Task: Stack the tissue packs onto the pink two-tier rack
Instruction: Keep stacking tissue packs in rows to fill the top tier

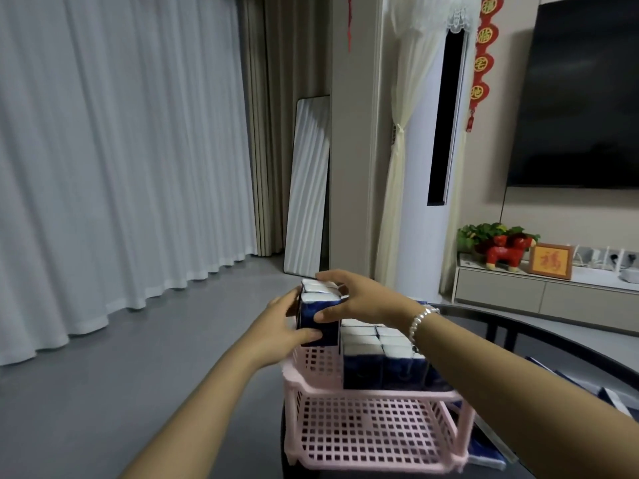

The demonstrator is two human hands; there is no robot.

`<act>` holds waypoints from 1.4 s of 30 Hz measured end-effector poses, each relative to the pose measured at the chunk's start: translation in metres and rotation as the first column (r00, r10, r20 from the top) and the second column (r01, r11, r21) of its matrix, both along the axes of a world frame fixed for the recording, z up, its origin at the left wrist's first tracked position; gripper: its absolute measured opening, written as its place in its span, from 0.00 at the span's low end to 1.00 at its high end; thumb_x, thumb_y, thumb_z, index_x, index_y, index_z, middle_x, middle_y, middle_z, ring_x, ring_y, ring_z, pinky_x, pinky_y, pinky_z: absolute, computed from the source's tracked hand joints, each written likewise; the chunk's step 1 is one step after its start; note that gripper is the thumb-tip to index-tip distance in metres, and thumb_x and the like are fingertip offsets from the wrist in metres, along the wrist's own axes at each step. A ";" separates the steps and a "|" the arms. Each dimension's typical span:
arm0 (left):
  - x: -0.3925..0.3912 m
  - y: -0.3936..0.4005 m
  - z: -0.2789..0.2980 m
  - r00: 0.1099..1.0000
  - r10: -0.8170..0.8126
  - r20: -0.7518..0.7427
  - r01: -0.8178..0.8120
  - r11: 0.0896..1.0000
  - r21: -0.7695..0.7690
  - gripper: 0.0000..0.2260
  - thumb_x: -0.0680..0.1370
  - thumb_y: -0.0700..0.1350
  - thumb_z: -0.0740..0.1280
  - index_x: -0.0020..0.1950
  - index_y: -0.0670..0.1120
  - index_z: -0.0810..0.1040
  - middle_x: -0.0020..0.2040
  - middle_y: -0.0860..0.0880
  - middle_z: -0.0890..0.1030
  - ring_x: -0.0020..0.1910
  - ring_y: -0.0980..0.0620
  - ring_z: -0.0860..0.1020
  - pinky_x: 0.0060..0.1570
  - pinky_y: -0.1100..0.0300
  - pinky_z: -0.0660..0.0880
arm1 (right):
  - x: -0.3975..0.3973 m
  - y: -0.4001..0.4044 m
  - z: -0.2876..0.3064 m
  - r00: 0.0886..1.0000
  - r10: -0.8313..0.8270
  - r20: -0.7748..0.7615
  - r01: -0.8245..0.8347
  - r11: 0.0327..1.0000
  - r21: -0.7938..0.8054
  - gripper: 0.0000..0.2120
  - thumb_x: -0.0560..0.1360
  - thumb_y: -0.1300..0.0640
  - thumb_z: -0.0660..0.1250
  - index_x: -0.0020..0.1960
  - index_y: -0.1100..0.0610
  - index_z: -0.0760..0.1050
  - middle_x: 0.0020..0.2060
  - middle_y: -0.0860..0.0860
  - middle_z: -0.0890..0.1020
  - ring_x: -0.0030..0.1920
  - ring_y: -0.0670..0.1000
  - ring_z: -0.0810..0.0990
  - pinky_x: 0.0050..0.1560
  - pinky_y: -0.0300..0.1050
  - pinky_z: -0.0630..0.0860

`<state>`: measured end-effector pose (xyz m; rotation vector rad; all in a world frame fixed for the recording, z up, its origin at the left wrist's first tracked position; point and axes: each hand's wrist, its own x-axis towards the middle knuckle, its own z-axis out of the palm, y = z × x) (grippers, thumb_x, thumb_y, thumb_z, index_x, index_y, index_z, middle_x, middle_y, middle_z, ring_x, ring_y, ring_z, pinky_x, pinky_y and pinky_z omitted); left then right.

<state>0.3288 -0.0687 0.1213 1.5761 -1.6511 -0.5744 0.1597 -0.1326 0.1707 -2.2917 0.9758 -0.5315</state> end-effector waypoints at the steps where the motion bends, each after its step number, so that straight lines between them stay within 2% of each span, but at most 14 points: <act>1: 0.005 -0.009 -0.003 1.000 0.001 -0.007 -0.001 1.000 0.010 0.35 0.71 0.46 0.74 0.74 0.56 0.62 0.69 0.54 0.70 0.67 0.57 0.69 0.65 0.59 0.67 | 0.006 -0.009 -0.003 1.000 -0.011 -0.019 0.011 1.000 -0.012 0.35 0.69 0.51 0.74 0.72 0.49 0.62 0.69 0.48 0.69 0.66 0.50 0.69 0.65 0.43 0.67; 4: 0.014 -0.035 -0.019 1.000 -0.025 -0.014 0.025 0.999 0.042 0.33 0.72 0.45 0.73 0.73 0.56 0.65 0.65 0.58 0.73 0.66 0.60 0.69 0.59 0.64 0.66 | 0.020 -0.036 -0.014 0.991 -0.043 -0.130 0.036 0.998 -0.055 0.35 0.69 0.50 0.74 0.71 0.53 0.63 0.68 0.50 0.71 0.66 0.50 0.70 0.66 0.44 0.67; 7: 0.016 -0.053 -0.034 0.999 -0.051 0.007 0.050 0.996 0.068 0.30 0.72 0.45 0.74 0.71 0.56 0.67 0.65 0.57 0.71 0.66 0.57 0.69 0.57 0.65 0.65 | 0.025 -0.058 -0.026 0.953 -0.104 -0.286 0.073 0.991 -0.116 0.34 0.66 0.44 0.74 0.69 0.50 0.66 0.64 0.51 0.72 0.65 0.53 0.68 0.66 0.51 0.67; 10: 0.016 -0.065 -0.044 0.998 -0.035 0.043 0.030 0.994 0.101 0.33 0.72 0.46 0.74 0.74 0.53 0.64 0.77 0.50 0.52 0.75 0.52 0.57 0.67 0.60 0.60 | 0.027 -0.068 -0.036 0.916 -0.151 -0.371 0.094 0.981 -0.167 0.33 0.66 0.41 0.72 0.67 0.49 0.67 0.62 0.52 0.72 0.65 0.54 0.65 0.66 0.52 0.66; 12: 0.017 -0.071 -0.046 0.998 -0.048 0.040 0.042 0.989 0.144 0.38 0.72 0.48 0.74 0.77 0.53 0.57 0.78 0.52 0.43 0.77 0.52 0.50 0.70 0.58 0.57 | 0.029 -0.072 -0.038 0.907 -0.156 -0.391 0.095 0.981 -0.172 0.33 0.66 0.41 0.72 0.67 0.49 0.67 0.62 0.52 0.73 0.64 0.55 0.67 0.65 0.53 0.68; 15: 0.018 -0.077 -0.044 0.997 -0.082 0.008 0.078 0.973 0.216 0.45 0.70 0.49 0.75 0.78 0.53 0.49 0.79 0.52 0.50 0.76 0.52 0.57 0.71 0.56 0.61 | 0.030 -0.074 -0.039 0.892 -0.151 -0.427 0.084 0.982 -0.170 0.36 0.64 0.40 0.73 0.68 0.48 0.66 0.63 0.51 0.74 0.64 0.56 0.70 0.65 0.55 0.69; 18: 0.012 -0.075 -0.042 0.996 -0.089 -0.012 0.090 0.978 0.186 0.39 0.72 0.44 0.74 0.77 0.51 0.55 0.74 0.52 0.61 0.67 0.54 0.65 0.59 0.63 0.64 | 0.028 -0.072 -0.038 0.887 -0.143 -0.439 0.076 0.983 -0.167 0.36 0.66 0.42 0.73 0.70 0.49 0.66 0.64 0.50 0.74 0.64 0.55 0.71 0.66 0.53 0.68; 23: 0.003 -0.065 -0.041 0.994 -0.089 0.057 0.079 0.983 0.164 0.31 0.71 0.43 0.74 0.69 0.56 0.65 0.60 0.52 0.65 0.54 0.55 0.69 0.43 0.69 0.69 | 0.021 -0.060 -0.031 0.880 -0.089 -0.467 0.023 0.989 -0.146 0.32 0.67 0.49 0.75 0.68 0.52 0.69 0.62 0.48 0.76 0.60 0.51 0.74 0.60 0.44 0.70; 26: -0.001 -0.060 -0.043 0.996 -0.054 0.069 0.040 0.980 0.194 0.34 0.68 0.45 0.76 0.69 0.58 0.65 0.61 0.50 0.64 0.56 0.50 0.72 0.49 0.61 0.72 | 0.021 -0.054 -0.030 0.867 -0.060 -0.494 -0.017 0.989 -0.150 0.31 0.67 0.50 0.75 0.67 0.52 0.70 0.60 0.49 0.77 0.60 0.52 0.75 0.60 0.45 0.71; 29: -0.002 -0.057 -0.042 0.996 -0.037 0.084 0.017 0.975 0.222 0.34 0.67 0.46 0.76 0.69 0.57 0.65 0.61 0.49 0.64 0.58 0.48 0.72 0.54 0.57 0.74 | 0.015 -0.049 -0.030 0.867 -0.039 -0.496 -0.041 0.988 -0.148 0.38 0.68 0.47 0.73 0.73 0.52 0.60 0.69 0.48 0.70 0.68 0.52 0.69 0.67 0.45 0.65; 31: -0.003 -0.056 -0.040 0.994 -0.050 0.099 0.025 0.971 0.239 0.34 0.67 0.46 0.76 0.69 0.56 0.65 0.61 0.50 0.64 0.57 0.49 0.72 0.54 0.57 0.74 | 0.010 -0.046 -0.030 0.891 -0.011 -0.453 -0.057 0.989 -0.135 0.38 0.71 0.45 0.71 0.75 0.49 0.56 0.72 0.47 0.65 0.71 0.50 0.65 0.68 0.43 0.61; 37: -0.009 -0.045 -0.036 0.998 -0.044 0.046 0.032 0.975 0.221 0.38 0.67 0.44 0.76 0.72 0.56 0.60 0.66 0.54 0.61 0.64 0.51 0.68 0.55 0.59 0.71 | 0.006 -0.039 -0.038 0.938 -0.026 -0.346 -0.037 0.984 -0.175 0.28 0.74 0.46 0.67 0.71 0.45 0.64 0.68 0.47 0.71 0.66 0.51 0.70 0.65 0.45 0.66; 40: -0.014 -0.036 -0.031 0.999 -0.038 0.024 0.033 0.983 0.180 0.33 0.69 0.42 0.74 0.70 0.55 0.63 0.65 0.53 0.65 0.63 0.52 0.69 0.59 0.56 0.72 | 0.003 -0.037 -0.039 0.945 -0.035 -0.326 -0.028 0.982 -0.186 0.28 0.73 0.46 0.67 0.71 0.45 0.64 0.69 0.49 0.69 0.67 0.52 0.68 0.65 0.46 0.64; 42: -0.017 -0.026 -0.027 0.999 -0.028 0.027 0.023 0.989 0.145 0.29 0.72 0.42 0.72 0.69 0.53 0.64 0.62 0.56 0.64 0.64 0.55 0.68 0.58 0.59 0.70 | 0.000 -0.034 -0.038 0.946 -0.047 -0.321 -0.015 0.982 -0.188 0.29 0.73 0.45 0.67 0.72 0.45 0.63 0.71 0.50 0.67 0.70 0.53 0.66 0.68 0.47 0.62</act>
